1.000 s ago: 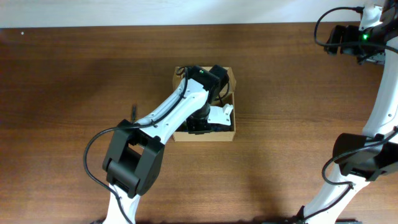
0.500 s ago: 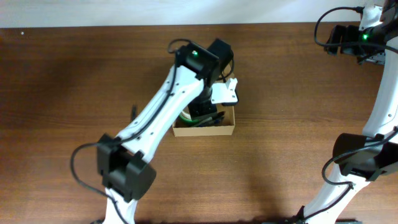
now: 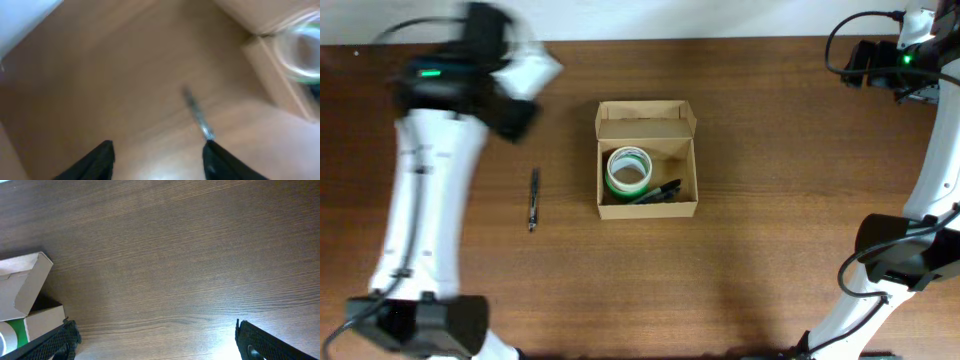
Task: Pack container
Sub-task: 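Move the left gripper to the grey pen and grasp it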
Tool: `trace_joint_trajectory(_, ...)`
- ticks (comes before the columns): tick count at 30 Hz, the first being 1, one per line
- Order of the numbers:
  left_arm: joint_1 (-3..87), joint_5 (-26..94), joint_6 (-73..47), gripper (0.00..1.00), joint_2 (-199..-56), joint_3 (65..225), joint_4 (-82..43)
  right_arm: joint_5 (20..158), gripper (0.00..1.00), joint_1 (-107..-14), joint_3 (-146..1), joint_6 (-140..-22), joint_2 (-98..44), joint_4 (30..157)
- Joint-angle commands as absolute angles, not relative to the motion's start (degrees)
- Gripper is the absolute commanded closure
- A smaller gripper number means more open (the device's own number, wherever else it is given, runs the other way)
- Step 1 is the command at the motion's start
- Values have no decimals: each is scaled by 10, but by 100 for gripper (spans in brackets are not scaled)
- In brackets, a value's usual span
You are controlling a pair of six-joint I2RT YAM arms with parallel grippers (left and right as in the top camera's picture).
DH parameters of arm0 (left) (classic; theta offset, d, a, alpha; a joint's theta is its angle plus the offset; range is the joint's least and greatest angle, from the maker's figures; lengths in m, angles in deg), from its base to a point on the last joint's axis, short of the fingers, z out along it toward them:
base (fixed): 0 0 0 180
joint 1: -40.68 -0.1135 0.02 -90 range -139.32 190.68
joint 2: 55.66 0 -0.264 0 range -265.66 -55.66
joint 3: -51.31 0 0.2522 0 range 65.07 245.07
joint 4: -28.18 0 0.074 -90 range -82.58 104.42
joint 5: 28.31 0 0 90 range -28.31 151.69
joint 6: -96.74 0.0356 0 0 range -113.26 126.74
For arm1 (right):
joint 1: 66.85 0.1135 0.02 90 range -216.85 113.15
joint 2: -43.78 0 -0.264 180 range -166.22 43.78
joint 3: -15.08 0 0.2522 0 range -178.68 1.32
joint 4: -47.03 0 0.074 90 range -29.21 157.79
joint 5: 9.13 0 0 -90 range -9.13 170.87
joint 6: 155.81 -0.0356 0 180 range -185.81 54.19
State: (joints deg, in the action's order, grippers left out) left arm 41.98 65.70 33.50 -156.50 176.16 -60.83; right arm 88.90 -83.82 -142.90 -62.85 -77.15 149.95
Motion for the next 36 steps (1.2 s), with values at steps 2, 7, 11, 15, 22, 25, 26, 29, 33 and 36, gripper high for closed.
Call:
trace_joint_trajectory(2, 313, 537, 273, 37, -1572, 1628, -558, 892, 1, -841, -1432, -633, -770, 1500)
trace_joint_trajectory(7, 295, 533, 243, 44, -1603, 1524, -499, 892, 1, -841, -1432, -633, -770, 1500)
trace_joint_trajectory(11, 319, 553, 243, 47, -1627, 1493, -475, 892, 1, -841, -1432, -633, -770, 1500)
trace_joint_trajectory(15, 337, 550, 224, 47, -1658, 1480, -454, 892, 1, -841, -1432, -633, -770, 1500)
trace_joint_trajectory(22, 361, 551, 224, 49, -1710, 1477, -435, 892, 1, -841, -1432, -633, -770, 1500)
trace_joint_trajectory(25, 370, 551, 224, 51, -1727, 1477, -426, 892, 1, -841, -1432, -633, -770, 1500)
trace_joint_trajectory(26, 373, 551, 224, 52, -1730, 1477, -426, 892, 1, -841, -1432, -633, -770, 1500)
trace_joint_trajectory(29, 383, 571, 197, 57, -1737, 1476, -419, 892, 1, -841, -1432, -633, -770, 1500)
trace_joint_trajectory(33, 389, 585, 140, 57, -1740, 1476, -394, 892, 1, -841, -1432, -633, -770, 1500)
trace_joint_trajectory(36, 391, 586, 138, 57, -1740, 1476, -391, 892, 1, -841, -1432, -633, -770, 1500)
